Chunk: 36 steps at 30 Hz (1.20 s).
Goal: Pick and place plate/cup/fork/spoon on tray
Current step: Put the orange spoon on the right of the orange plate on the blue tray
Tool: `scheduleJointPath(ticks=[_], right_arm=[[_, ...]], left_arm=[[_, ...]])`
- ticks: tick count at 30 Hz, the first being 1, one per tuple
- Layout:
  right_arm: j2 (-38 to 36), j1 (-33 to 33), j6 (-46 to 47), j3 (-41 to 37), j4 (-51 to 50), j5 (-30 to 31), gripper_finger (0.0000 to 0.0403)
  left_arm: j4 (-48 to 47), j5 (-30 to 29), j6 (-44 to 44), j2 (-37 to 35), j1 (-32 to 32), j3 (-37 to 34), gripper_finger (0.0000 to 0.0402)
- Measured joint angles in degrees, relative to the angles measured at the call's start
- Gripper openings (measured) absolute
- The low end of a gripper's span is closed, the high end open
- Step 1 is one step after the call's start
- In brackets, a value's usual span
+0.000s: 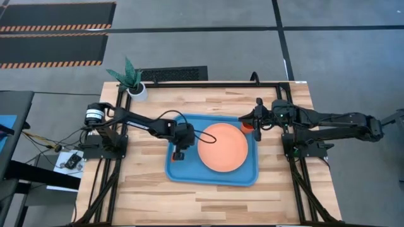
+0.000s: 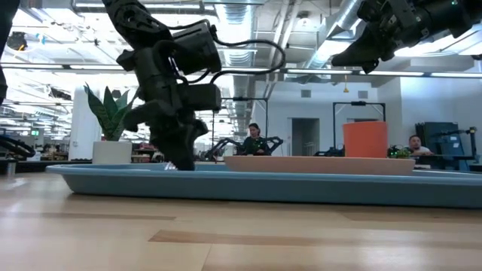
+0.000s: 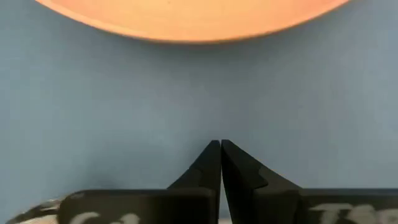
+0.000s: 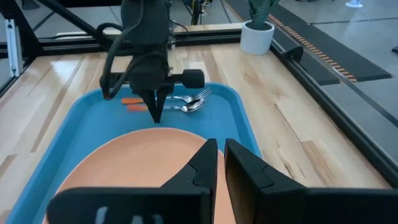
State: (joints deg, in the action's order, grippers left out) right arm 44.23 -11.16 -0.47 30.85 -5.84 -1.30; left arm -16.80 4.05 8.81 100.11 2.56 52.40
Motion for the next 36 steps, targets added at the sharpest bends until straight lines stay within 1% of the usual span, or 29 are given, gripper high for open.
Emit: scheduleJointPath(ticks=[8,10,13,16,18,20,24,27,36], right_arm=[[0.0,0.2,0.0,0.0,-0.2,0.0,0.0054],[0.0,0.3,0.0,0.0,-0.2,0.0,0.0054],[0.0,0.3,0.0,0.0,-0.3,0.0,0.0054],[0.0,0.3,0.0,0.0,-0.6,0.0,0.0054],[0.0,0.3,0.0,0.0,-0.7,0.0,0.0054],[0.0,0.3,0.0,0.0,-0.7,0.0,0.0054],[0.0,0.3,-0.5,0.0,-0.7,0.0,0.0054],[0.0,0.3,-0.5,0.0,-0.7,0.0,0.0054],[0.0,0.3,-0.5,0.0,-0.6,0.0,0.0054]], left_arm=[[-2.5,-0.4,0.6,0.4,-0.4,2.2,0.0],[-5.1,-1.3,0.4,0.2,-0.4,3.7,0.0],[-9.5,-3.9,-1.3,-2.0,0.1,6.1,0.0],[-15.9,-4.9,-3.4,-4.9,1.5,6.4,0.0],[-20.4,-5.0,-4.7,-5.4,2.3,6.3,0.0],[-22.7,-5.0,-4.9,-5.4,2.5,6.1,0.0],[-21.0,-3.0,-5.2,-3.7,2.3,4.4,0.0],[-19.3,-3.9,-6.3,-2.8,2.3,4.1,0.0],[-17.8,-3.0,-7.0,-2.5,2.4,3.9,0.0]])
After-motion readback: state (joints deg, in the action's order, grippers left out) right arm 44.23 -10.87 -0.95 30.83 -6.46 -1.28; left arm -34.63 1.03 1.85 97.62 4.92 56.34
